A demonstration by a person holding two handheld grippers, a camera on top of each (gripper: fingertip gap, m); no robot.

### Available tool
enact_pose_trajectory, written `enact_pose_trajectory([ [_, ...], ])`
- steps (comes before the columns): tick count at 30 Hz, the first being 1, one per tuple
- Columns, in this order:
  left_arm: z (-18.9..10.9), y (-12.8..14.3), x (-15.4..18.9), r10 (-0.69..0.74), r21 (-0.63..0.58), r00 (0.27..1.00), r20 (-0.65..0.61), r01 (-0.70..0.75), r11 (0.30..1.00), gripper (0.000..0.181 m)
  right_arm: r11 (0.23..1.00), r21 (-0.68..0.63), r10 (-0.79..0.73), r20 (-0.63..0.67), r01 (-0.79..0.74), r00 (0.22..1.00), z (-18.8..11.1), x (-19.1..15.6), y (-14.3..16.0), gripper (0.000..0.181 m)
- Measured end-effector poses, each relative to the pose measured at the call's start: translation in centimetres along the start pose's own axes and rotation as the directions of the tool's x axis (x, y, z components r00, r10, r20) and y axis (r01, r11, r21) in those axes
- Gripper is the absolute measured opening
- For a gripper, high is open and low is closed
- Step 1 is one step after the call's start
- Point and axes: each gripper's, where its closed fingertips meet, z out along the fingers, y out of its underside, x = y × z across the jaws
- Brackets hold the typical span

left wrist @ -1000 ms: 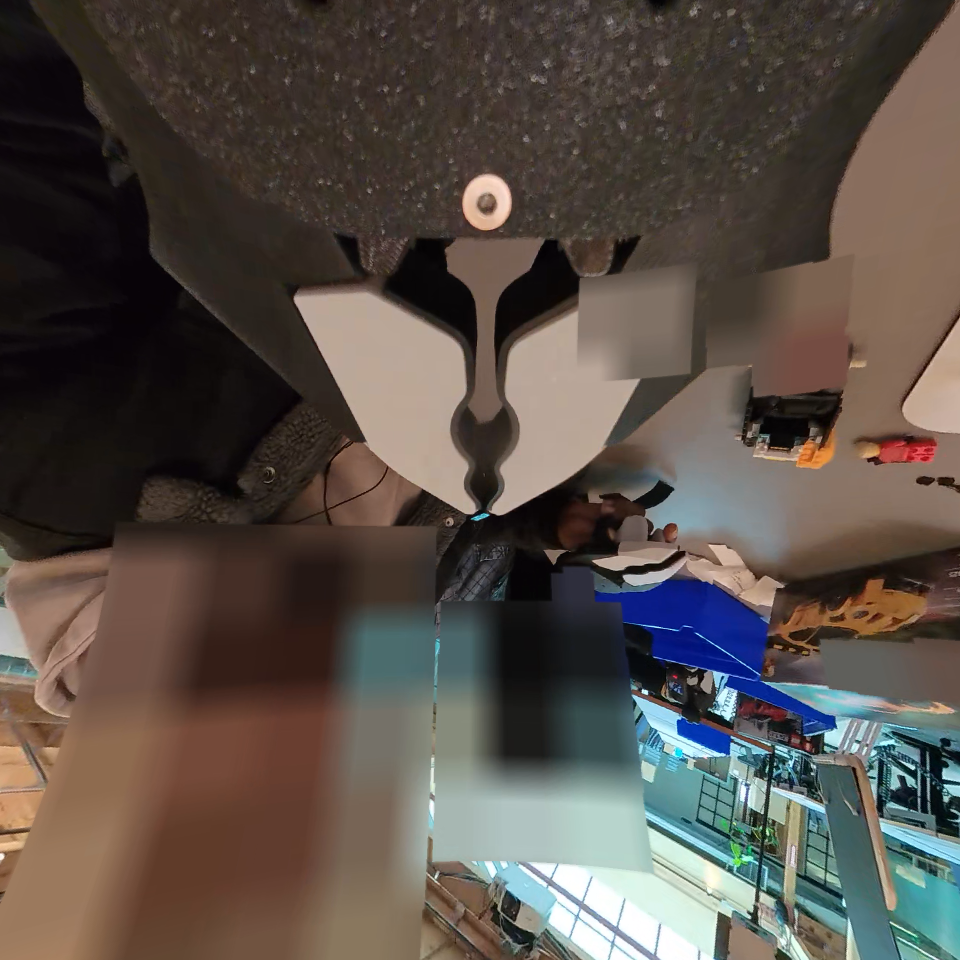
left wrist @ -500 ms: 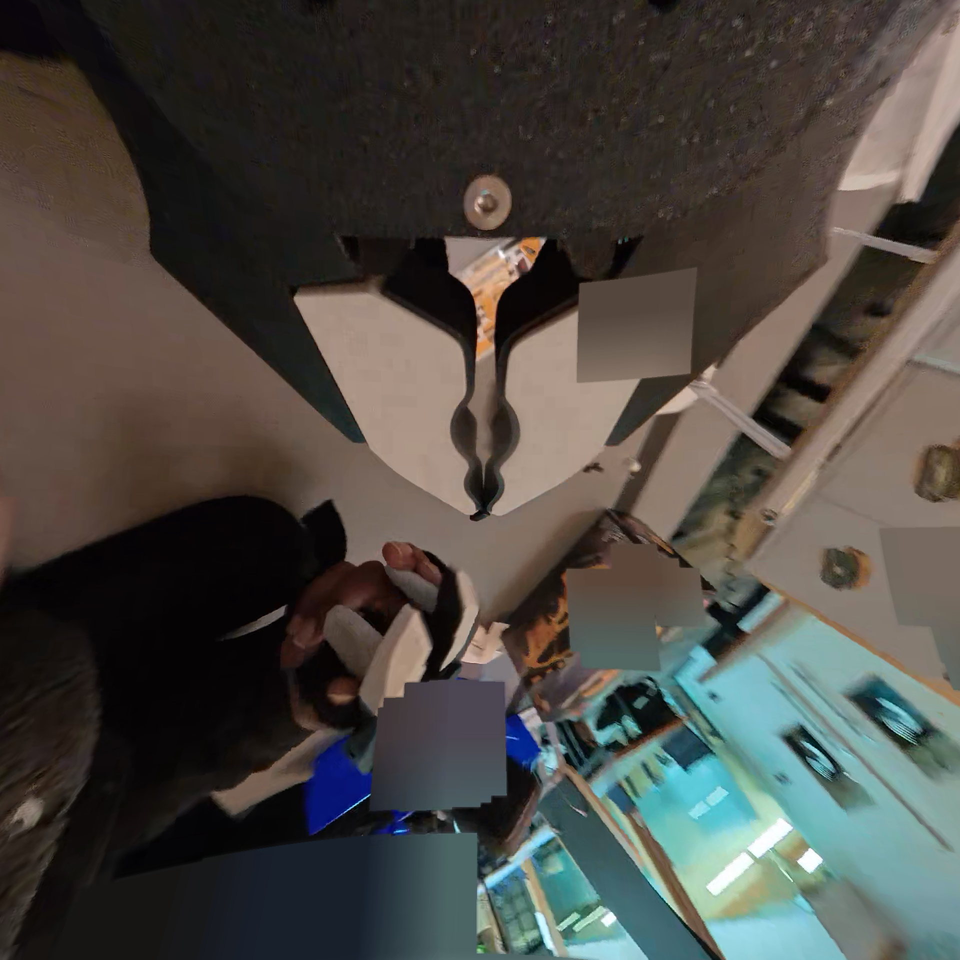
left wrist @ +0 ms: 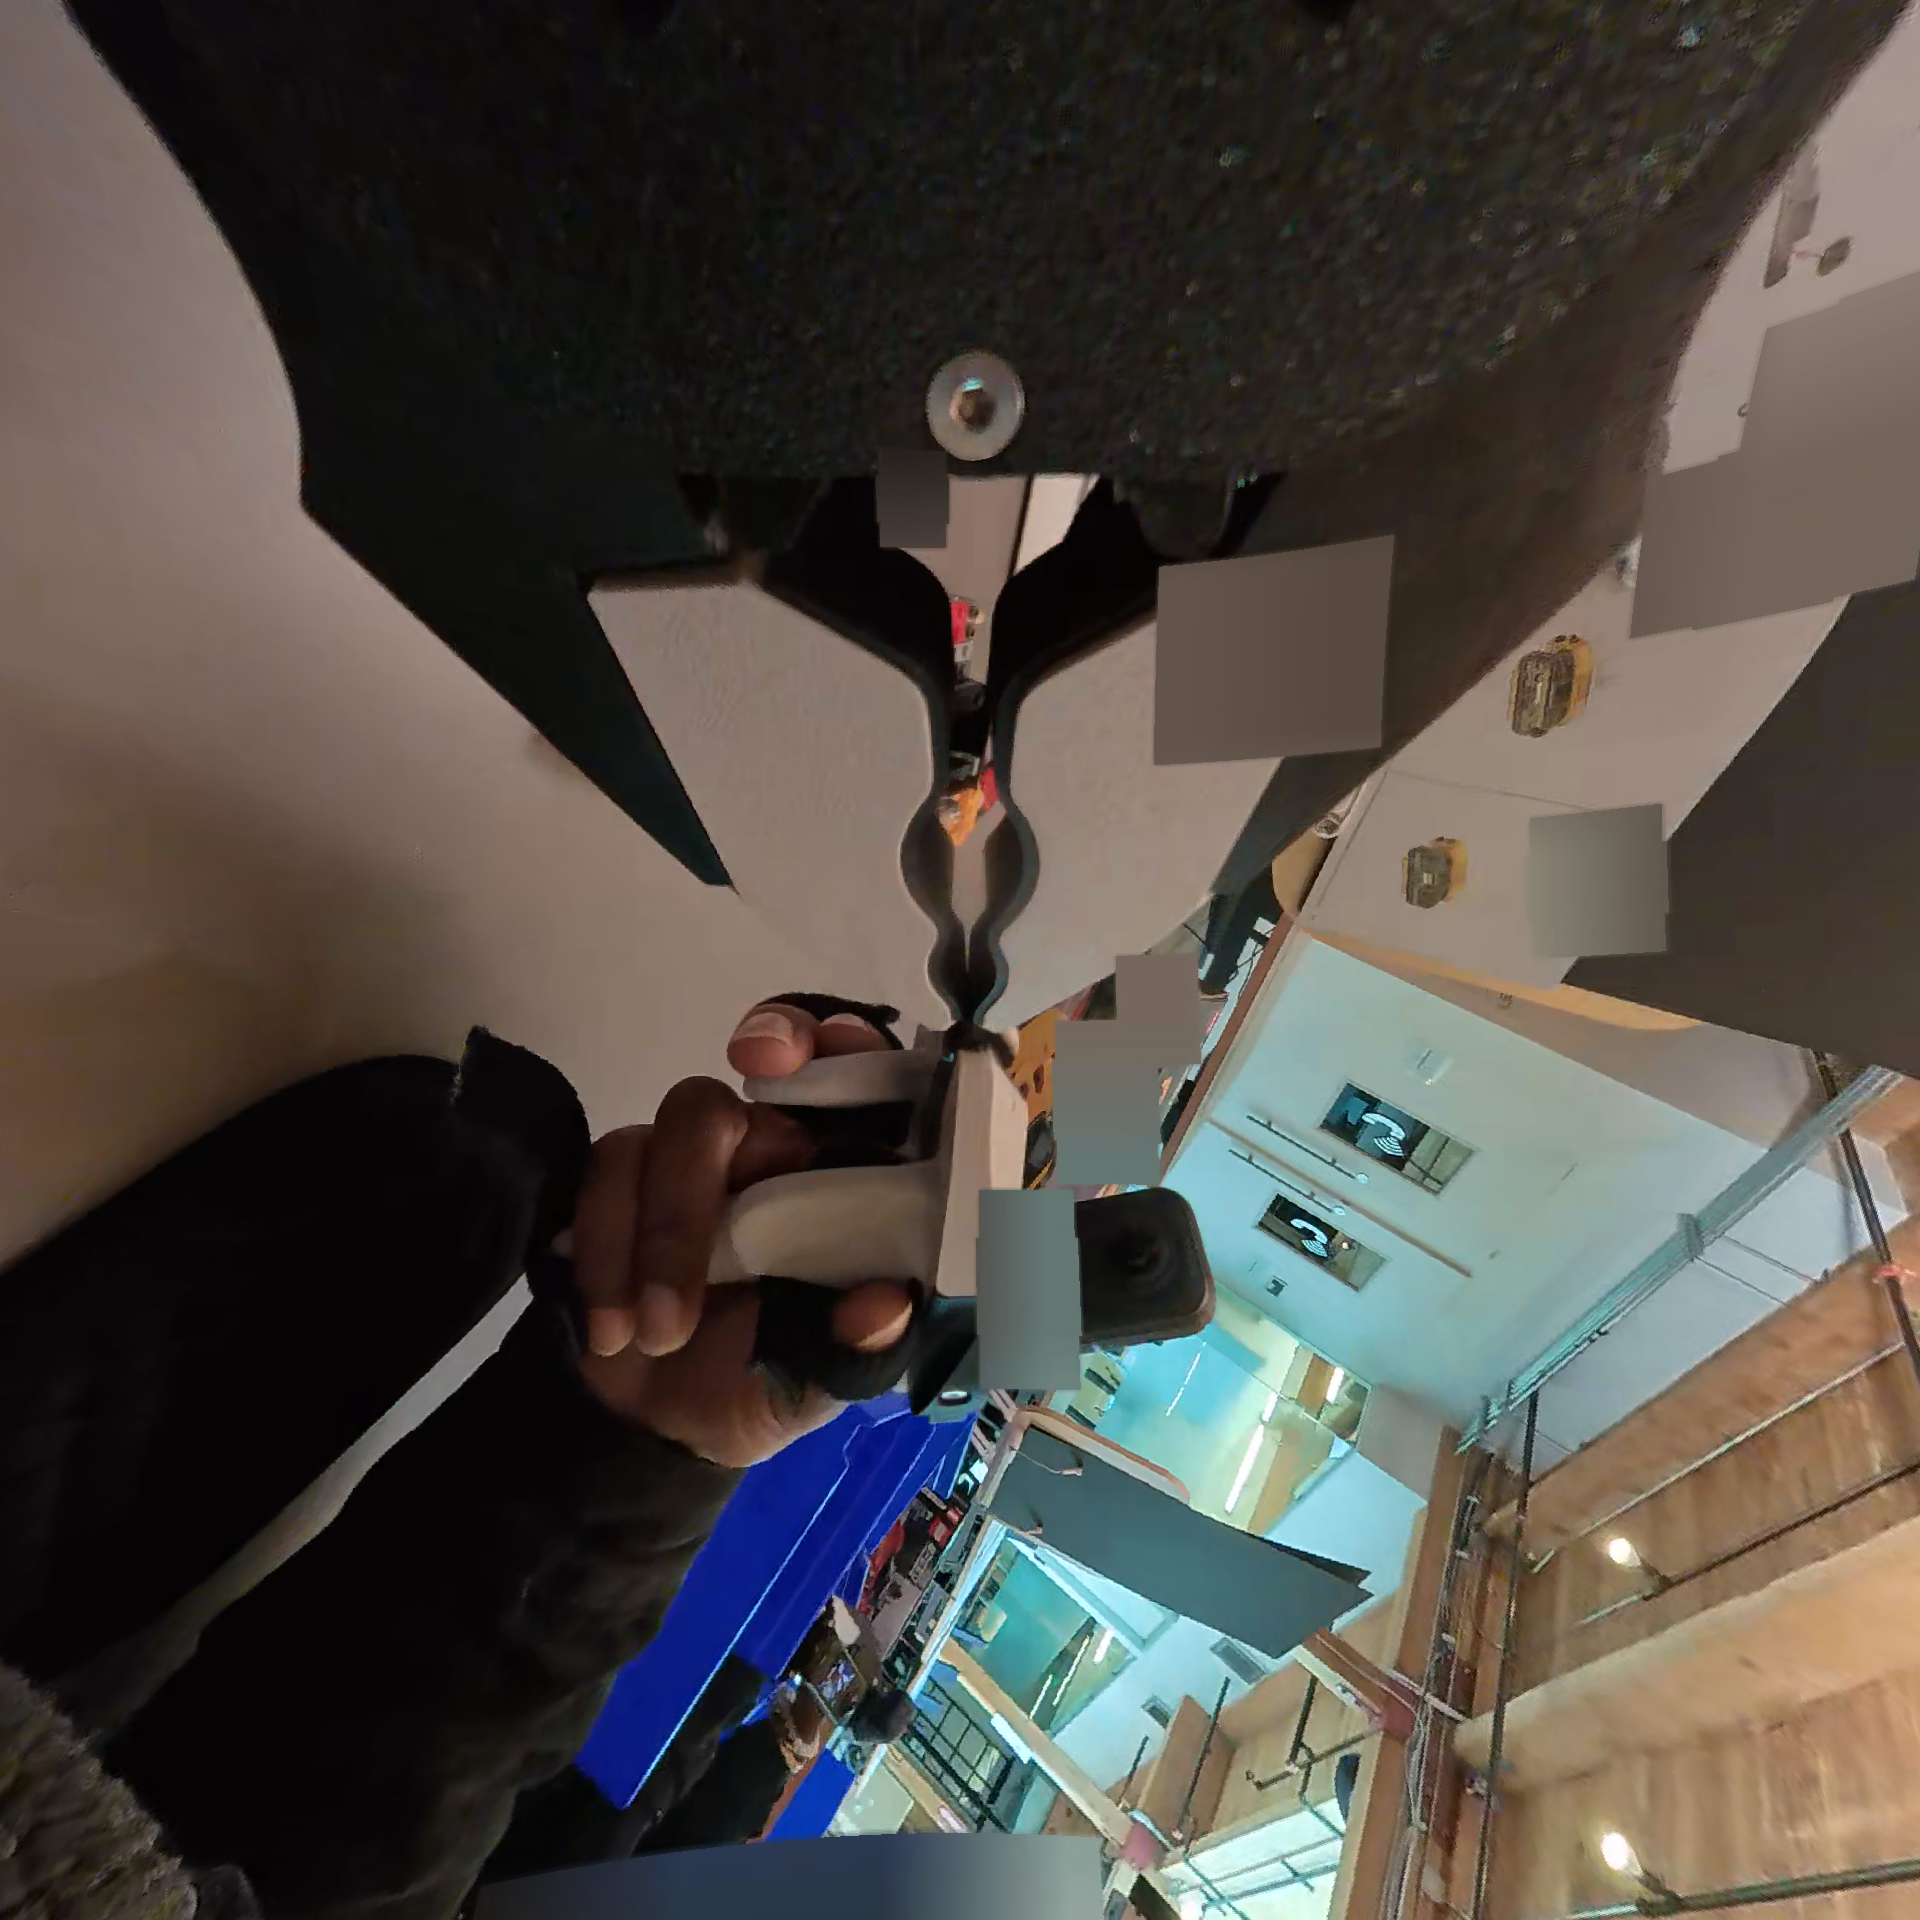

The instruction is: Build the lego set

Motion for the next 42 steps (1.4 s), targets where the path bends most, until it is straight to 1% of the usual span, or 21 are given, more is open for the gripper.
enact_pose_trajectory([
  [4,0.0,0.6,0.1,-0.036,-0.013,0.999,-0.007,0.036,0.999,0.0,0.999,-0.032,-0.042,-0.024,0.041,0.999,-0.2,0.1,0.2,0.008],
  [5,0.0,1.0,0.2,-0.084,-0.017,0.996,-0.024,0.083,0.996,0.0,0.995,-0.047,-0.087,-0.051,0.085,0.995,-0.5,0.3,0.2,0.007],
  [6,-0.2,1.5,0.1,-0.15,-0.026,0.988,-0.035,0.149,0.989,0.0,0.981,-0.097,-0.179,-0.111,0.168,0.978,-1.0,1.0,0.5,0.007],
  [7,-0.4,2.1,-0.1,-0.228,-0.043,0.973,-0.043,0.227,0.973,0.0,0.935,-0.205,-0.329,-0.203,0.289,0.922,-1.9,2.5,1.2,0.008],
  [8,-0.7,2.9,-0.2,-0.311,-0.067,0.949,-0.054,0.308,0.949,0.007,0.85,-0.352,-0.496,-0.285,0.391,0.82,-3.3,4.6,2.1,0.008],
  [9,-1.0,3.8,-0.3,-0.388,-0.095,0.92,-0.053,0.382,0.919,0.01,0.749,-0.495,-0.628,-0.316,0.441,0.711,-4.8,6.4,3.0,0.008],
  [10,-1.3,4.6,-0.5,-0.445,-0.115,0.894,-0.046,0.438,0.892,0.01,0.662,-0.601,-0.711,-0.315,0.447,0.629,-6.2,7.9,3.8,0.008],
  [11,-1.6,5.5,-0.6,-0.482,-0.132,0.875,-0.031,0.475,0.87,0.008,0.599,-0.674,-0.757,-0.301,0.433,0.58,-7.3,9.1,4.6,0.008],
  [13,-2.0,7.2,-0.7,-0.509,-0.182,0.861,0.008,0.502,0.846,0.006,0.534,-0.748,-0.788,-0.271,0.395,0.553,-8.6,10.6,5.8,0.008],
  [15,-2.3,8.7,-1.0,-0.493,-0.243,0.868,0.057,0.491,0.837,0.004,0.512,-0.783,-0.778,-0.248,0.354,0.577,-9.3,11.5,6.8,0.008],
  [17,-2.9,10.2,-1.8,-0.477,-0.303,0.871,0.122,0.49,0.818,0.004,0.503,-0.806,-0.755,-0.236,0.311,0.611,-9.7,12.0,7.6,0.009],
  [19,-4.0,11.7,-3.0,-0.504,-0.335,0.839,0.208,0.545,0.769,0.004,0.497,-0.821,-0.733,-0.225,0.28,0.642,-9.9,12.3,8.3,0.01],
  [23,-7.4,13.6,-6.2,-0.581,-0.282,0.721,0.379,0.687,0.669,0.004,0.499,-0.826,-0.712,-0.218,0.262,0.667,-9.9,12.4,8.6,0.011],
  [26,-10.1,14.8,-8.4,-0.57,-0.26,0.653,0.498,0.74,0.62,0.004,0.519,-0.813,-0.698,-0.226,0.264,0.679,-9.9,12.3,8.5,0.014],
  [29,-12.1,16.0,-9.4,-0.565,-0.268,0.596,0.571,0.786,0.558,0.006,0.562,-0.775,-0.694,-0.25,0.291,0.675,-9.8,11.9,7.8,0.015],
  [31,-12.8,17.1,-9.3,-0.571,-0.295,0.572,0.589,0.81,0.507,0.007,0.614,-0.72,-0.685,-0.284,0.322,0.671,-9.7,11.2,6.7,0.016],
  [33,-12.3,18.2,-7.9,-0.604,-0.379,0.573,0.554,0.819,0.43,0.007,0.668,-0.651,-0.677,-0.332,0.36,0.657,-9.8,10.3,5.1,0.016],
  [36,-11.1,20.6,-4.5,-0.617,-0.616,0.644,0.452,0.726,0.306,0.012,0.726,-0.555,-0.663,-0.408,0.406,0.628,-10.6,9.4,3.1,0.016],
  [38,-10.9,22.5,-3.1,-0.598,-0.736,0.689,0.409,0.637,0.23,0.016,0.751,-0.503,-0.65,-0.448,0.428,0.614,-11.2,9.0,2.3,0.015],
  [40,-10.6,23.9,-2.1,-0.612,-0.786,0.685,0.394,0.597,0.161,0.018,0.765,-0.47,-0.639,-0.474,0.44,0.606,-11.9,8.6,2.2,0.015],
  [42,-10.3,24.8,-1.5,-0.641,-0.803,0.652,0.405,0.589,0.092,0.021,0.771,-0.456,-0.635,-0.489,0.444,0.598,-12.5,8.3,2.2,0.015],
])
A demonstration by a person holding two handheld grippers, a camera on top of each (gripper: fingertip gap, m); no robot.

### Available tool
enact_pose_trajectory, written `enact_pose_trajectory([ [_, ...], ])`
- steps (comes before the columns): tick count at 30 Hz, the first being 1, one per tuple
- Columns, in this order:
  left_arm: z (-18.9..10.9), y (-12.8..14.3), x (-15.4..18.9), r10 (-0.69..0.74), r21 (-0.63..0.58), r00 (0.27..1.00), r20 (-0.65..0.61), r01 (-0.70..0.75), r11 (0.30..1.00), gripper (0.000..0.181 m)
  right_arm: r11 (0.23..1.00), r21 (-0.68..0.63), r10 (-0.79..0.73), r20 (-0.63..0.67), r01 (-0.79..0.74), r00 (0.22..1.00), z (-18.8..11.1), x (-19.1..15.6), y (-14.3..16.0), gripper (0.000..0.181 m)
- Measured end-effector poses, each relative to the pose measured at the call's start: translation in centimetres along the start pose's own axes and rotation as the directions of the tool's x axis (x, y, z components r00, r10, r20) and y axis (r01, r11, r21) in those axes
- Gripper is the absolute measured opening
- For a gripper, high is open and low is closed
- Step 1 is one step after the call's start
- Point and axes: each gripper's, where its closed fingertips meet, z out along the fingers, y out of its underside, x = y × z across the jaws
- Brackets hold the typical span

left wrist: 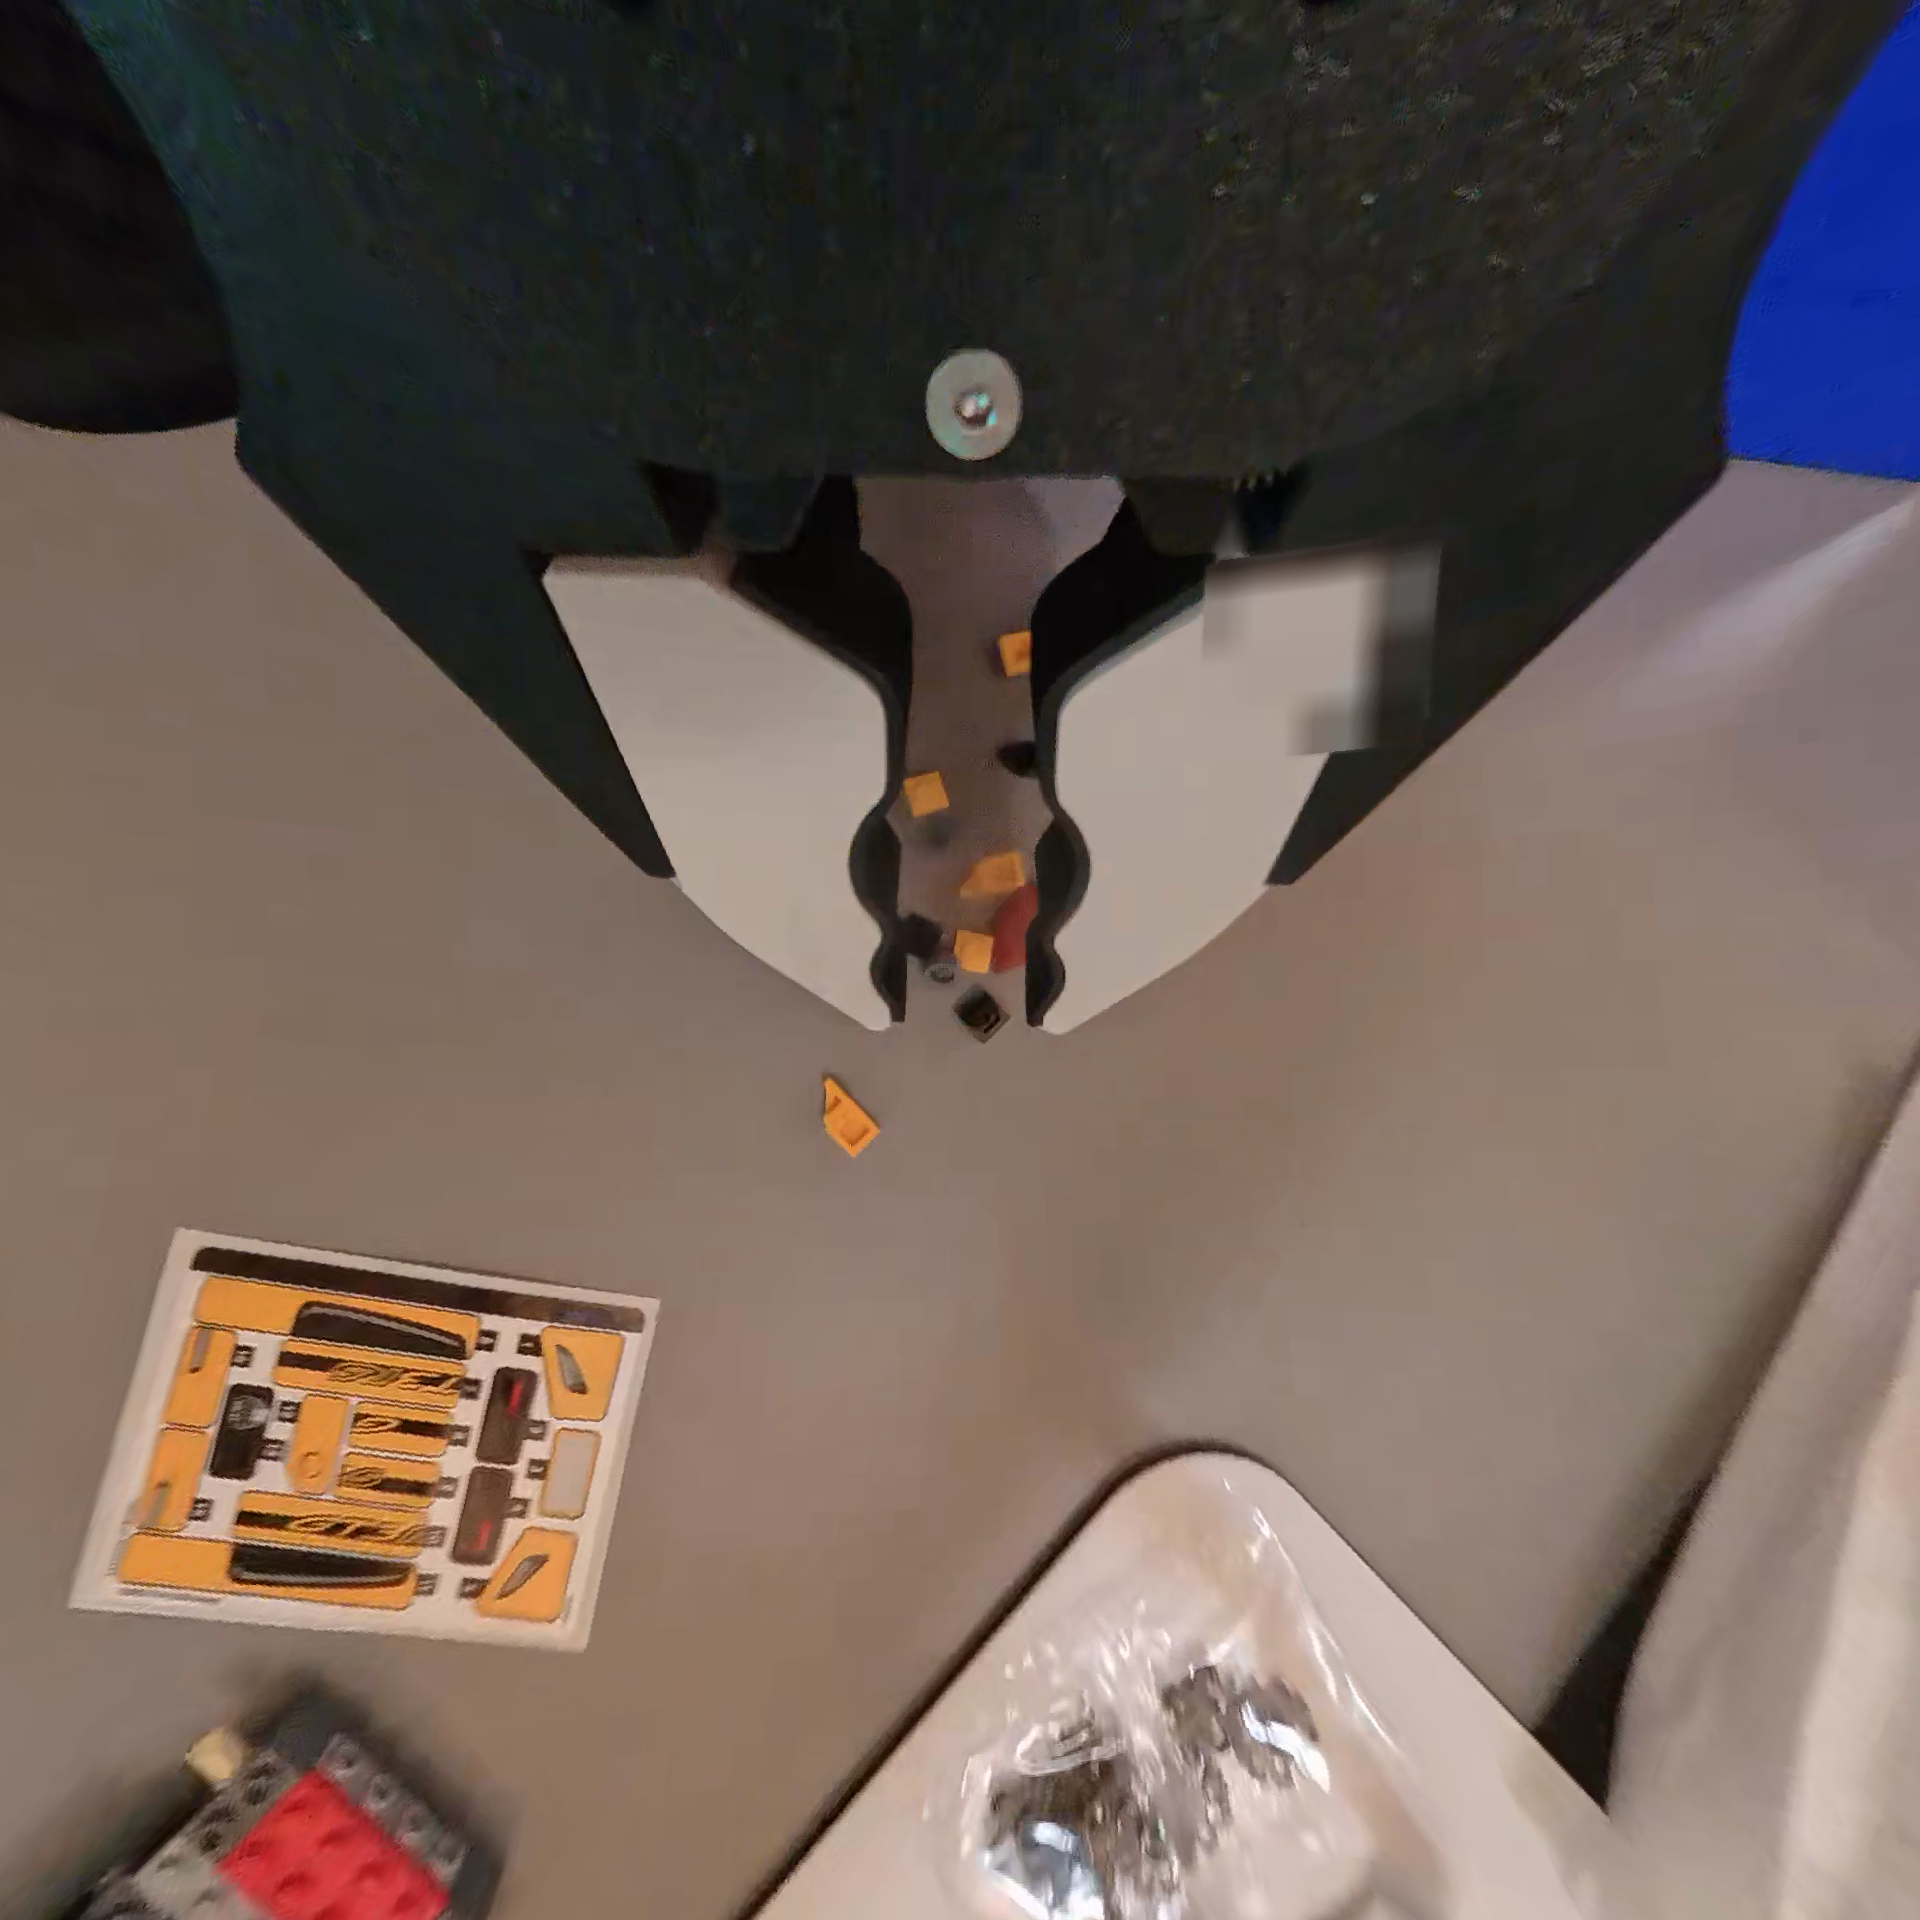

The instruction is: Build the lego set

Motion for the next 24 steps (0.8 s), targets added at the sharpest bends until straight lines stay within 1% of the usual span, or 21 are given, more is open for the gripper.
enact_pose_trajectory([
  [4,1.2,0.4,-0.5,-0.062,-0.074,0.998,-0.015,0.061,0.995,0.023,1.0,0.028,0.01,-0.007,-0.01,1.0,-1.0,0.1,-0.1,0.014],
  [7,1.8,0.8,-0.5,-0.08,-0.125,0.996,-0.029,0.076,0.989,0.023,0.999,0.047,0.017,-0.002,-0.017,1.0,-1.3,0.2,-0.3,0.014],
  [10,2.4,1.2,-0.4,-0.076,-0.161,0.996,-0.037,0.069,0.985,0.017,0.999,0.049,0.015,-0.001,-0.014,1.0,-1.4,0.2,-0.2,0.014],
  [11,2.5,1.2,-0.4,-0.08,-0.163,0.996,-0.042,0.072,0.984,0.012,0.999,0.05,0.013,-0.002,-0.013,1.0,-1.4,0.2,-0.3,0.014],
  [15,2.5,1.2,-0.4,-0.071,-0.169,0.996,-0.047,0.062,0.984,0.011,0.998,0.058,0.007,0.0,-0.007,1.0,-1.4,-0.1,-0.6,0.013],
  [16,2.3,0.9,-0.2,-0.063,-0.145,0.997,-0.05,0.055,0.988,0.011,0.998,0.063,0.004,0.0,-0.004,1.0,-1.4,-0.2,-0.7,0.013],
  [17,1.9,0.1,0.3,-0.056,-0.093,0.996,-0.072,0.05,0.994,0.011,0.997,0.072,-0.003,-0.004,0.003,1.0,-1.4,-0.3,-1.0,0.013],
  [18,1.1,-1.2,1.4,-0.049,-0.008,0.991,-0.128,0.048,0.999,0.011,0.996,0.083,-0.016,-0.014,0.018,1.0,-1.3,-0.4,-1.4,0.013],
  [20,-1.6,-4.7,4.7,-0.049,0.207,0.948,-0.314,0.118,0.971,0.011,0.993,0.093,-0.07,-0.052,0.074,0.996,-0.9,-0.8,-2.4,0.013],
  [21,-3.4,-6.3,6.7,-0.016,0.304,0.904,-0.427,0.16,0.939,0.011,0.989,0.096,-0.108,-0.078,0.115,0.991,-0.5,-1.1,-3.0,0.013],
  [22,-5.6,-8.0,8.9,0.043,0.402,0.84,-0.541,0.213,0.891,0.011,0.982,0.099,-0.15,-0.104,0.16,0.983,-0.1,-1.5,-3.7,0.014],
  [23,-7.8,-9.3,10.9,0.097,0.463,0.752,-0.652,0.294,0.836,0.011,0.973,0.105,-0.194,-0.122,0.207,0.973,0.4,-2.1,-4.5,0.014],
  [24,-9.8,-10.3,12.5,0.139,0.475,0.642,-0.754,0.387,0.79,0.01,0.961,0.118,-0.235,-0.133,0.251,0.963,1.0,-2.8,-5.5,0.014],
])
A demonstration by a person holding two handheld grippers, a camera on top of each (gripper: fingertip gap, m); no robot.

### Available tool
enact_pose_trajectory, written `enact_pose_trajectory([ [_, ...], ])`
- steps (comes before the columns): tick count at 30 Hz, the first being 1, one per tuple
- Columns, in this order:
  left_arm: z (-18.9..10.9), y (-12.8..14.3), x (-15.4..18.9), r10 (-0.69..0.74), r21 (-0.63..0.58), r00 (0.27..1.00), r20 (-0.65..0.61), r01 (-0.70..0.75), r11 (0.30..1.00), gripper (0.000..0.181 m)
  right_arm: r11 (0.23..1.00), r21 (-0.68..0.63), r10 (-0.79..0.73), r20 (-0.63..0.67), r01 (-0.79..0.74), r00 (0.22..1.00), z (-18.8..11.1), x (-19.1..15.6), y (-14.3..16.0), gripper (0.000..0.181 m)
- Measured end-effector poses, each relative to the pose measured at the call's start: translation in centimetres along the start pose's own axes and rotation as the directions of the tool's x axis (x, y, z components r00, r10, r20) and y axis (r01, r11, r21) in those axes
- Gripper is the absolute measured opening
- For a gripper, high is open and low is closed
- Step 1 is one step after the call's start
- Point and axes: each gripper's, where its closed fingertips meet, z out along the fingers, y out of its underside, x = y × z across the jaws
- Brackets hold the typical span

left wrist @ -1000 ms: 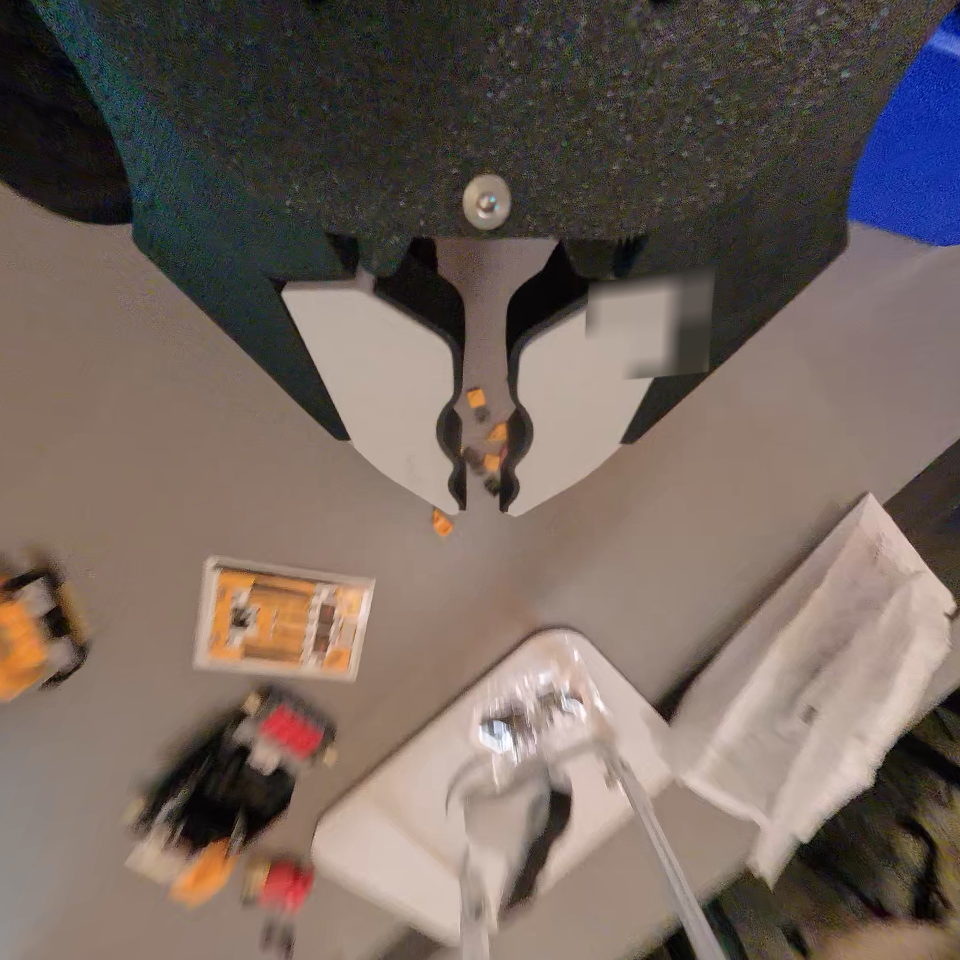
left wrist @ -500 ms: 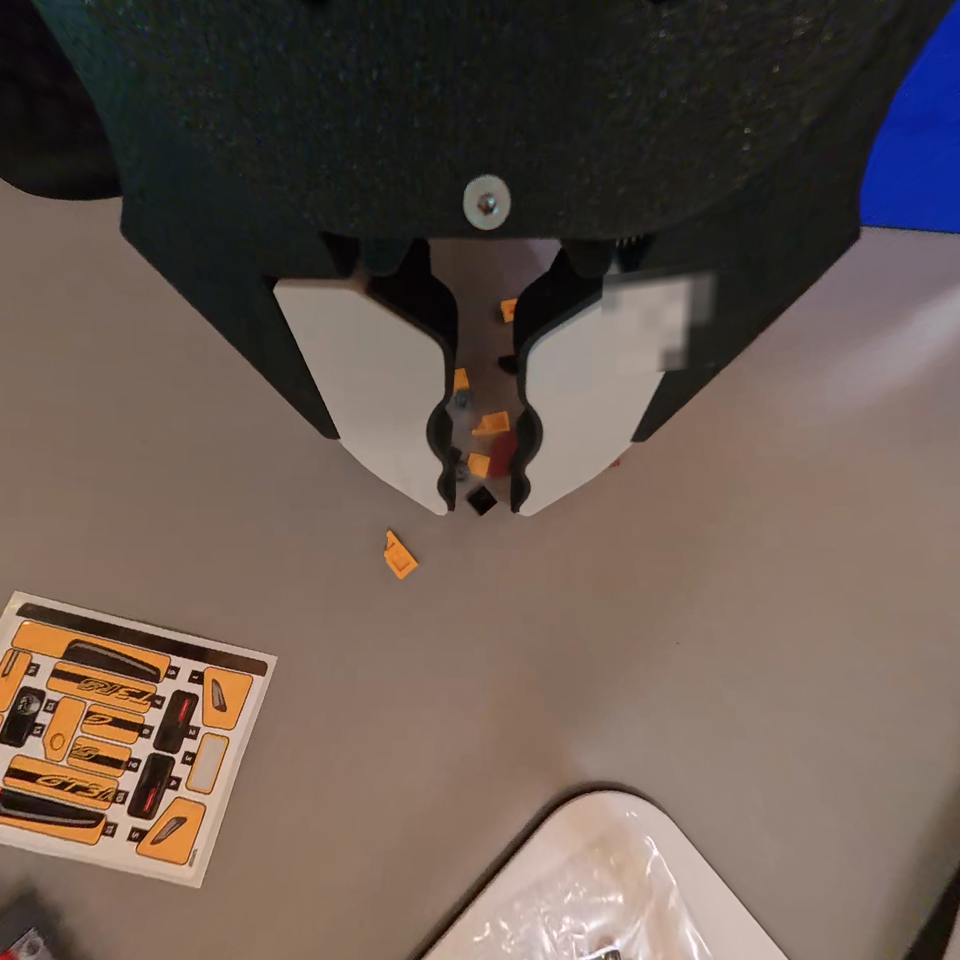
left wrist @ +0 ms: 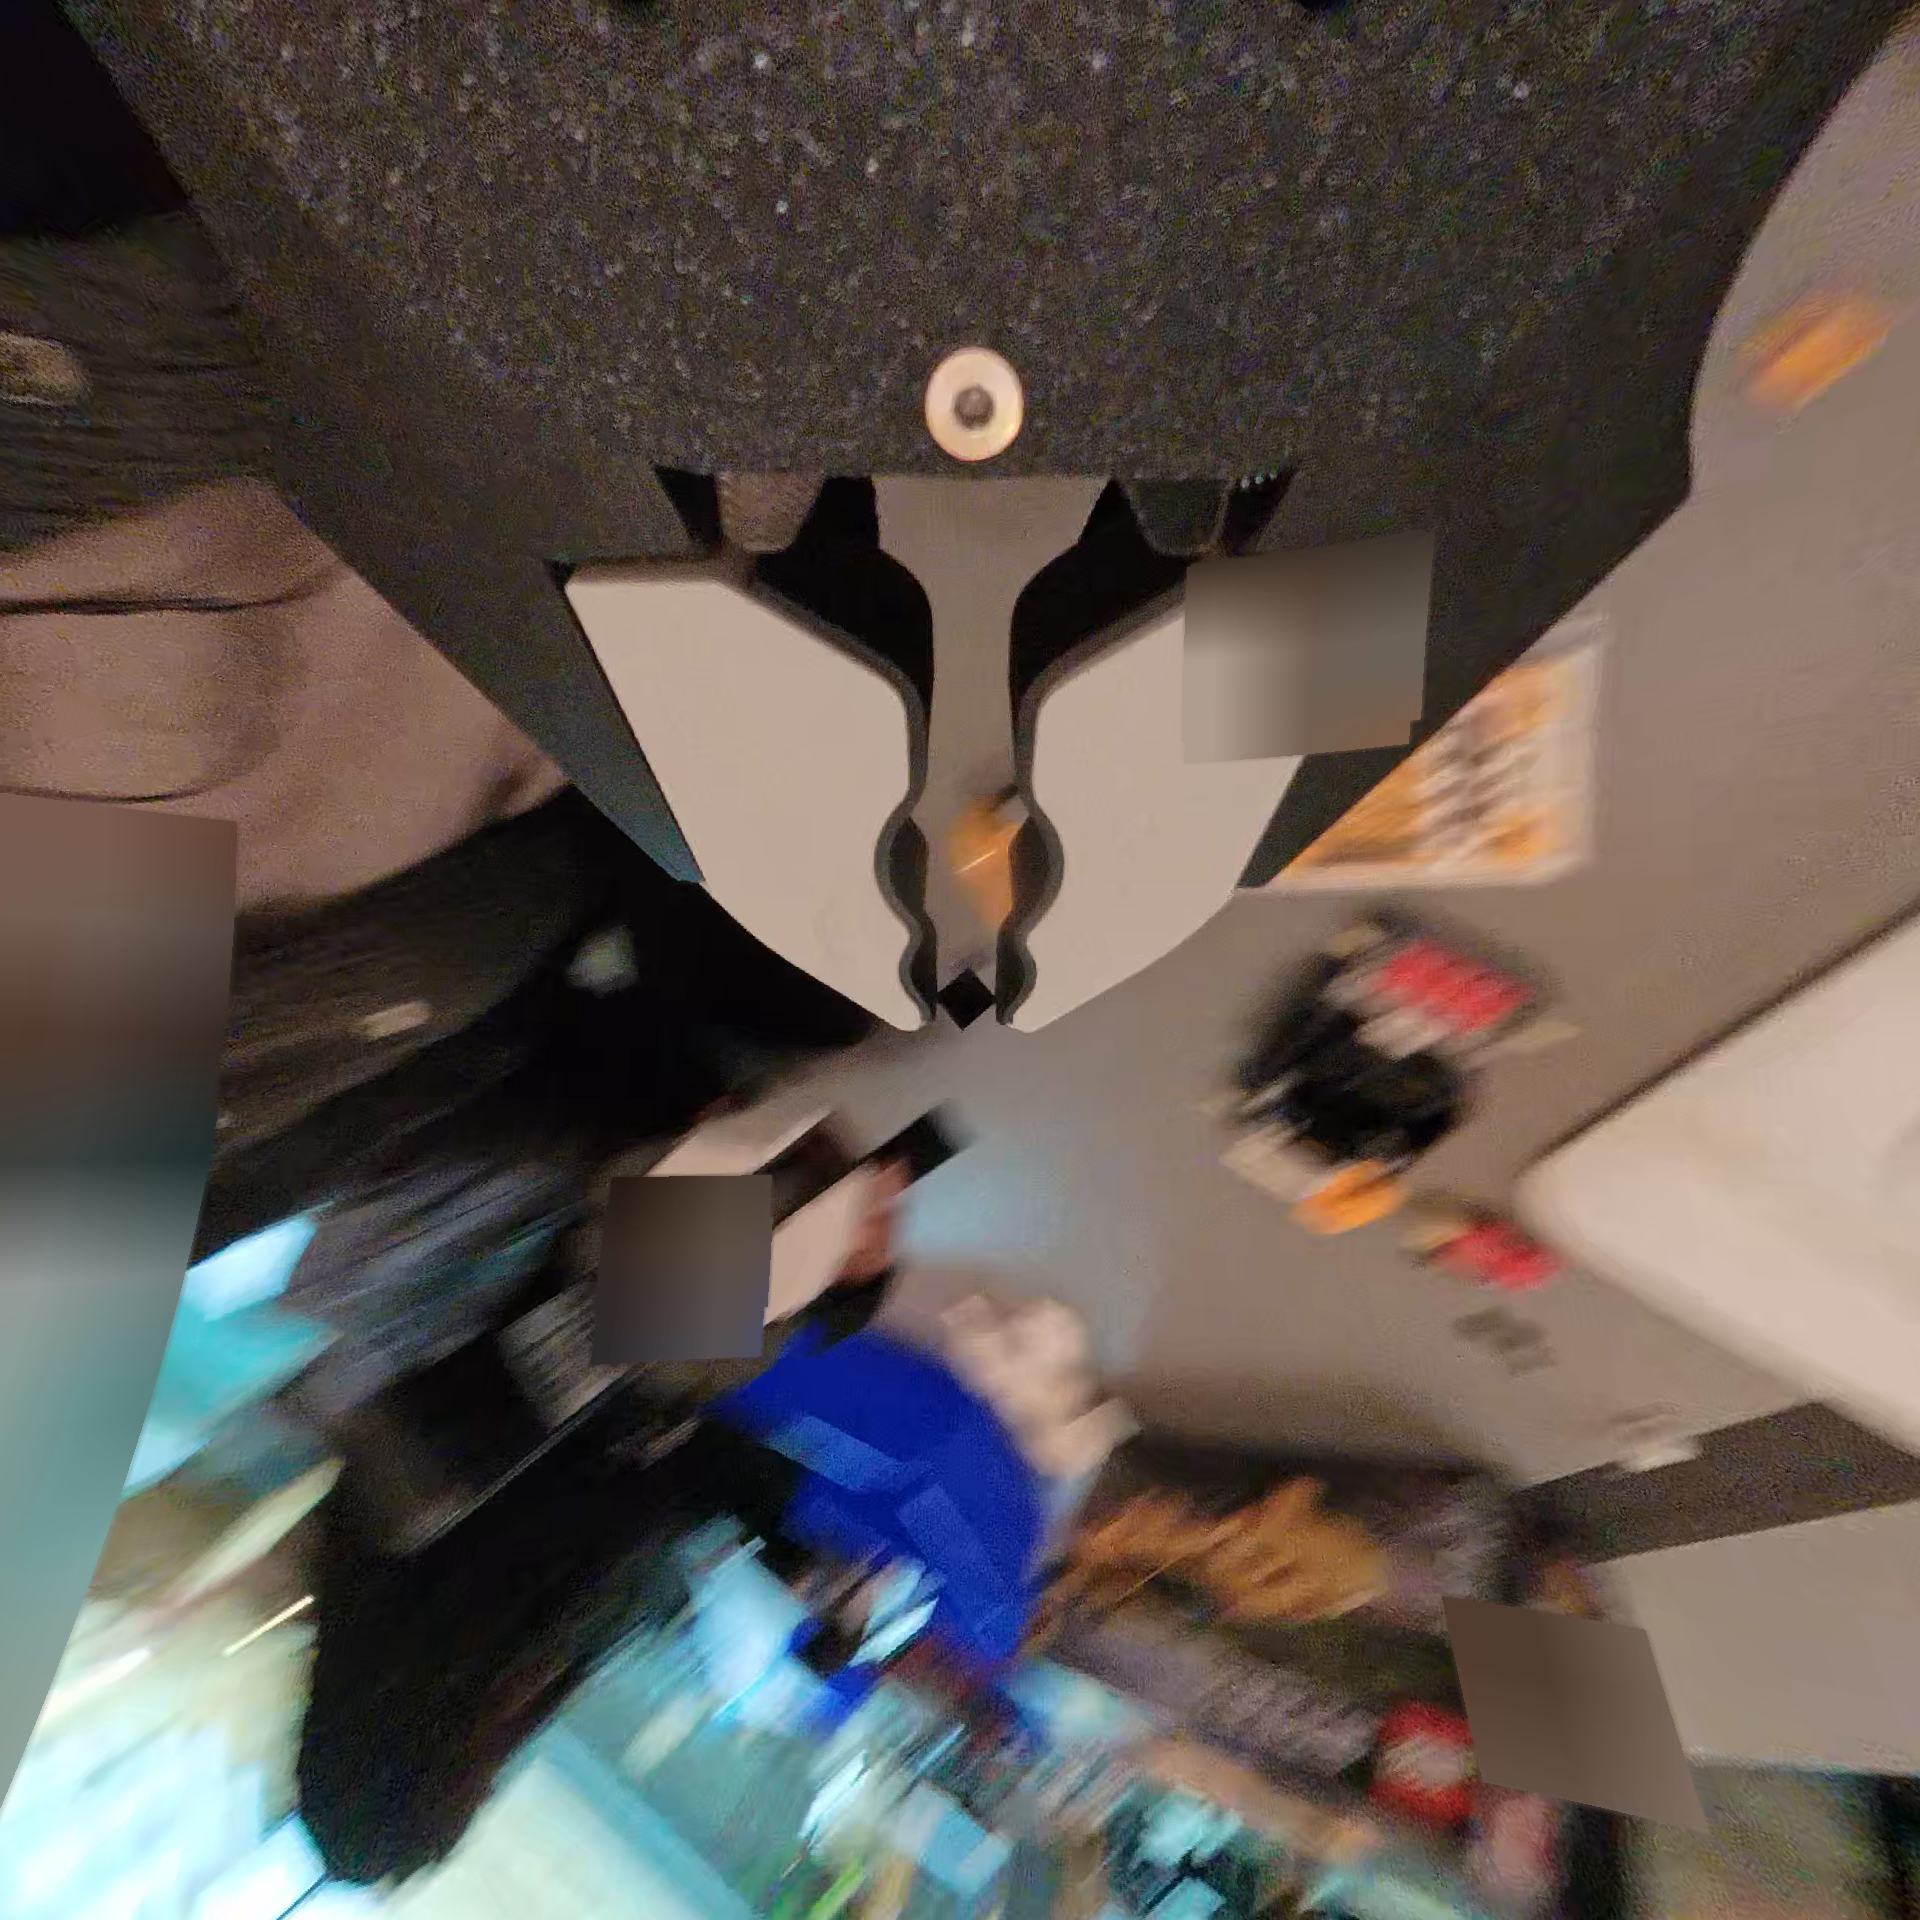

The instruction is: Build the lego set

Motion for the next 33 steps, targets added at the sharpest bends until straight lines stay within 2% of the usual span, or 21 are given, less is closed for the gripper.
enact_pose_trajectory([
  [2,0.8,-1.6,3.2,-0.098,0.131,0.969,-0.229,0.13,0.983,0.01,0.997,0.044,-0.066,-0.023,0.067,0.998,1.2,-0.8,-2.1,0.014],
  [4,1.3,-2.1,4.6,-0.173,0.176,0.91,-0.377,0.254,0.951,0.011,0.989,0.088,-0.109,-0.068,0.115,0.992,2.0,-1.0,-4.1,0.014],
  [6,1.9,-2.1,5.3,-0.228,0.182,0.852,-0.471,0.347,0.92,0.01,0.98,0.112,-0.153,-0.104,0.164,0.983,2.8,-1.2,-5.6,0.014],
  [9,2.4,-1.9,5.7,-0.261,0.189,0.801,-0.54,0.417,0.889,0.011,0.968,0.101,-0.215,-0.124,0.228,0.969,3.7,-1.3,-6.4,0.015],
  [17,3.0,-1.2,6.4,-0.226,0.189,0.807,-0.546,0.381,0.905,0.01,0.987,0.126,-0.096,-0.046,0.101,0.994,4.5,-1.7,-6.8,0.016],
  [27,3.1,-0.9,6.6,-0.214,0.18,0.816,-0.538,0.359,0.916,0.01,0.979,0.095,-0.18,-0.027,0.182,0.983,4.6,-2.3,-6.9,0.009],
  [29,3.5,-0.6,6.4,-0.209,0.172,0.835,-0.509,0.336,0.926,0.011,0.984,0.059,-0.168,0.005,0.167,0.986,4.5,-2.4,-6.4,0.008],
  [31,3.8,-0.1,5.6,-0.169,0.179,0.893,-0.417,0.263,0.948,0.017,0.992,-0.016,-0.124,0.092,0.126,0.988,3.9,-2.4,-5.2,0.008],
  [33,3.6,0.3,4.4,-0.101,0.184,0.954,-0.282,0.157,0.97,0.018,0.974,-0.201,-0.068,0.174,0.103,0.982,2.7,-1.3,-2.2,0.008],
])
